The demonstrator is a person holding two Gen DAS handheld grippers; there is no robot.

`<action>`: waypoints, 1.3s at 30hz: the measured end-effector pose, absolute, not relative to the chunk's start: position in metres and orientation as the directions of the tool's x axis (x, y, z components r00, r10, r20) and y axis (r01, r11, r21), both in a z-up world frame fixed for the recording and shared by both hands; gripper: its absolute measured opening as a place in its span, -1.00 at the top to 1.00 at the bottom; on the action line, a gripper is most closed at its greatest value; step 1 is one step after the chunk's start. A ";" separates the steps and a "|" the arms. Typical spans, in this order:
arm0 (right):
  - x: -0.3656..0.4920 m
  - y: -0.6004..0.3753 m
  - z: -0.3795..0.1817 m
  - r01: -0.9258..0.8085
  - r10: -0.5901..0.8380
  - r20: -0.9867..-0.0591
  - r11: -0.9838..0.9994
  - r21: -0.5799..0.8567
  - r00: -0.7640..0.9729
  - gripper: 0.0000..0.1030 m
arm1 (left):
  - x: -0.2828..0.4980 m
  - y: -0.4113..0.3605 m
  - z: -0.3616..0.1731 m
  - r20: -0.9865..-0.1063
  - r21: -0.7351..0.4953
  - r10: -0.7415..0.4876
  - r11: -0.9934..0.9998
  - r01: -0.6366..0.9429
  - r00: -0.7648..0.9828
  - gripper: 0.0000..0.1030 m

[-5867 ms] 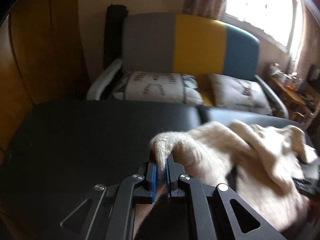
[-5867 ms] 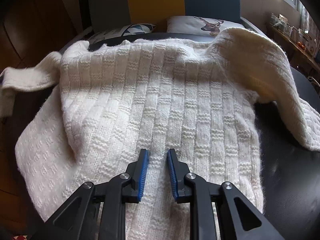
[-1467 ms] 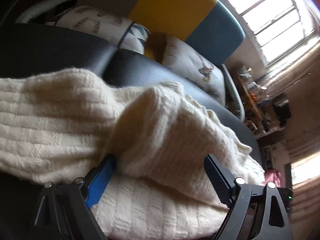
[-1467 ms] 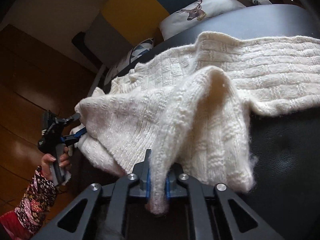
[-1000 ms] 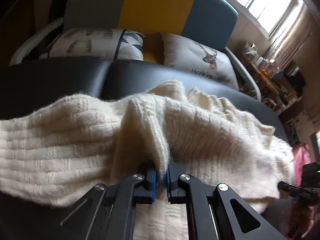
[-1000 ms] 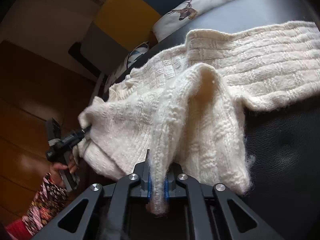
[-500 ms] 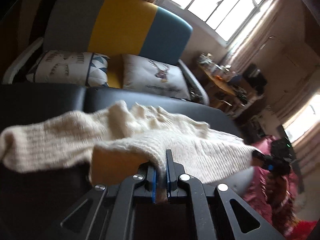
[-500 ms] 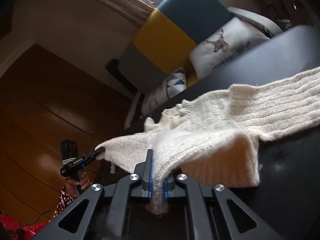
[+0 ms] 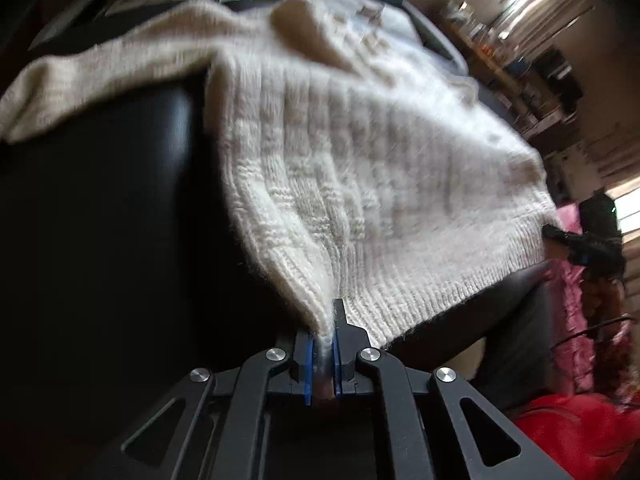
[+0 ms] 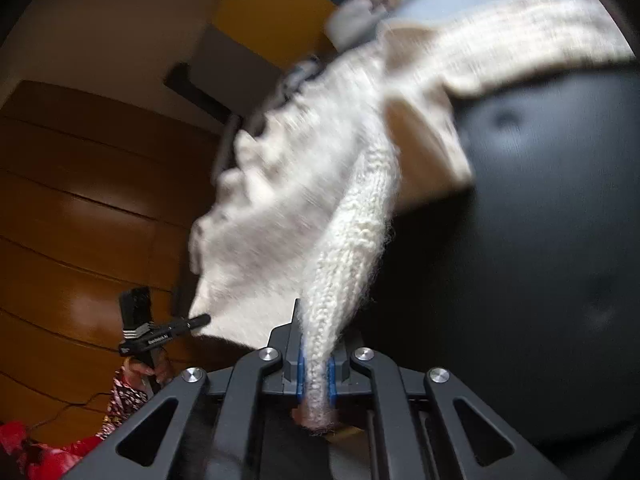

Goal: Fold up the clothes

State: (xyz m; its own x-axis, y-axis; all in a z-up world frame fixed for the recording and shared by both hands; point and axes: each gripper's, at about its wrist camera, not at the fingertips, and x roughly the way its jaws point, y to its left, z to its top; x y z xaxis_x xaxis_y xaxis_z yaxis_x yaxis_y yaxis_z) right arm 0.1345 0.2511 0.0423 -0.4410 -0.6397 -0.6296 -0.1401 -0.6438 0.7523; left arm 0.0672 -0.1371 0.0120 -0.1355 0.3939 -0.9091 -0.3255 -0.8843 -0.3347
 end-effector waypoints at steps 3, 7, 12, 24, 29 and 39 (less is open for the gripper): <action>0.137 0.246 0.020 -0.187 -0.617 -0.678 -0.669 0.719 -0.399 0.88 | 0.071 -0.136 0.009 -0.911 -0.331 0.393 -0.879 -0.343 -0.128 0.84; 0.140 0.240 0.017 -0.189 -0.603 -0.706 -0.695 0.693 -0.372 0.88 | 0.077 -0.141 0.013 -0.921 -0.338 0.386 -0.859 -0.385 -0.053 0.76; 0.144 0.242 0.039 -0.124 -0.554 -0.761 -0.776 0.619 -0.337 0.78 | 0.082 -0.163 0.030 -0.918 -0.364 0.395 -0.821 -0.440 0.023 0.09; 0.052 0.246 0.157 0.041 -0.208 -0.724 -0.970 0.241 -0.658 0.68 | -0.053 -0.156 0.115 -0.811 -0.191 0.349 -0.916 -0.352 -0.468 -0.38; -0.037 0.180 0.127 0.164 -0.128 -0.788 -0.986 0.034 -0.603 0.61 | -0.117 -0.121 0.096 -0.815 -0.084 0.267 -0.932 -0.351 -0.514 -0.37; -0.157 0.171 0.071 0.240 -0.149 -0.859 -0.970 0.031 -0.490 0.57 | -0.215 -0.111 0.080 -0.804 -0.140 0.271 -0.951 -0.275 -0.529 -0.68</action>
